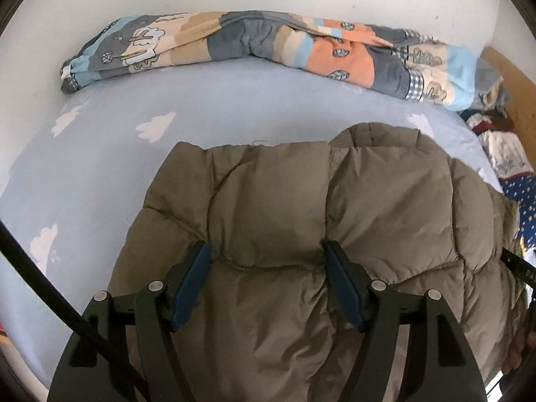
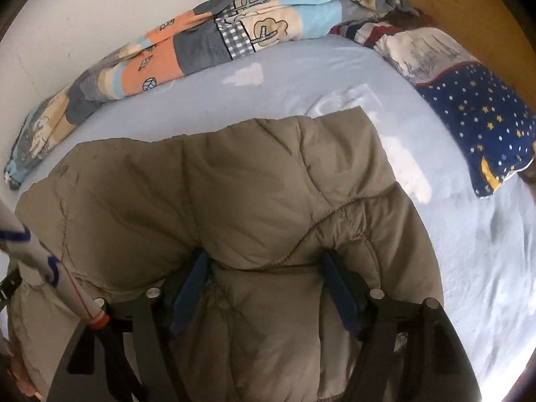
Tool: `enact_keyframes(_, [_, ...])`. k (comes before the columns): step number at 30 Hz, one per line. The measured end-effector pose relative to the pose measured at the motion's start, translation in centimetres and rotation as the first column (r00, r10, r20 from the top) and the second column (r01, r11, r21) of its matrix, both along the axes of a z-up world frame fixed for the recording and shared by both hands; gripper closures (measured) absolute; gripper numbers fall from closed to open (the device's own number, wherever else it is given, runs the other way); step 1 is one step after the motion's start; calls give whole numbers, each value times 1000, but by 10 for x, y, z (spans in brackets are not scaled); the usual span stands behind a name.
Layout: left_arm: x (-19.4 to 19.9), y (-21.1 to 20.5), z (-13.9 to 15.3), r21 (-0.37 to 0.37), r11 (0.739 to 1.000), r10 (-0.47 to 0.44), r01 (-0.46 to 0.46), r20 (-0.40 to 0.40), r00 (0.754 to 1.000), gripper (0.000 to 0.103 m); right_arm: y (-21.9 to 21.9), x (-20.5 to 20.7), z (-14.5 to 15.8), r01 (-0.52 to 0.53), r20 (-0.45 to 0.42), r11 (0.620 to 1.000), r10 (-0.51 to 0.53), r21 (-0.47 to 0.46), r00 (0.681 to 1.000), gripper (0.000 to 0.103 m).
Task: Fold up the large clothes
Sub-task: 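Fold the lifted side over the jacket with both grippers, then release and press the folded jacket flat with both grippers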
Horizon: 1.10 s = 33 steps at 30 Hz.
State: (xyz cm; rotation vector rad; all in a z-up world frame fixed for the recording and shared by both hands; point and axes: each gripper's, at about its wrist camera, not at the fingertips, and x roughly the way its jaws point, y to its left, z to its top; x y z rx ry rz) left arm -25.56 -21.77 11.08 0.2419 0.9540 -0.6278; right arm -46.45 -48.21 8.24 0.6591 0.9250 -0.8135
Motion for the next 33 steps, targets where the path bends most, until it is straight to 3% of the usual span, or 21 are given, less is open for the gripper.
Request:
enact_keyframes(7, [-29, 45, 46, -77, 996, 42, -35, 91, 995, 33, 29, -54, 53, 49, 138, 997, -41, -56, 990, 29])
enact_keyframes(12, [-54, 96, 64, -68, 996, 58, -49, 139, 989, 33, 63, -118, 68, 88, 162, 992, -73, -90, 984, 29])
enact_keyframes(13, [-56, 107, 62, -62, 996, 66, -58, 130, 989, 33, 68, -129, 66, 89, 164, 993, -75, -83, 984, 29])
enact_keyframes(15, [-58, 124, 53, -38, 996, 80, -77, 106, 991, 33, 74, -144, 58, 84, 162, 995, -73, -57, 984, 46])
enact_keyframes(17, [-57, 137, 34, 8, 995, 101, -102, 77, 992, 33, 76, -151, 47, 91, 134, 996, -87, -26, 987, 55])
enact_keyframes(22, [-44, 140, -16, 104, 989, 111, -103, -77, 991, 33, 70, -163, 19, 123, 48, 992, -125, 31, 991, 56])
enact_keyframes(27, [-36, 129, -28, 135, 986, 109, -96, -97, 989, 33, 52, -165, -9, 167, 13, 977, -170, 134, 985, 51])
enact_keyframes(28, [-37, 131, -25, 126, 986, 123, -112, -84, 989, 33, 50, -164, -10, 177, 8, 975, -180, 134, 984, 50])
enact_keyframes(30, [-51, 131, -11, 122, 983, 133, -134, 19, 991, 33, 54, -165, -6, 199, 7, 974, -201, 108, 980, 50])
enact_keyframes(33, [-85, 129, 13, 70, 992, 93, -105, 158, 983, 33, 74, -160, 19, 174, 36, 985, -173, -9, 984, 50])
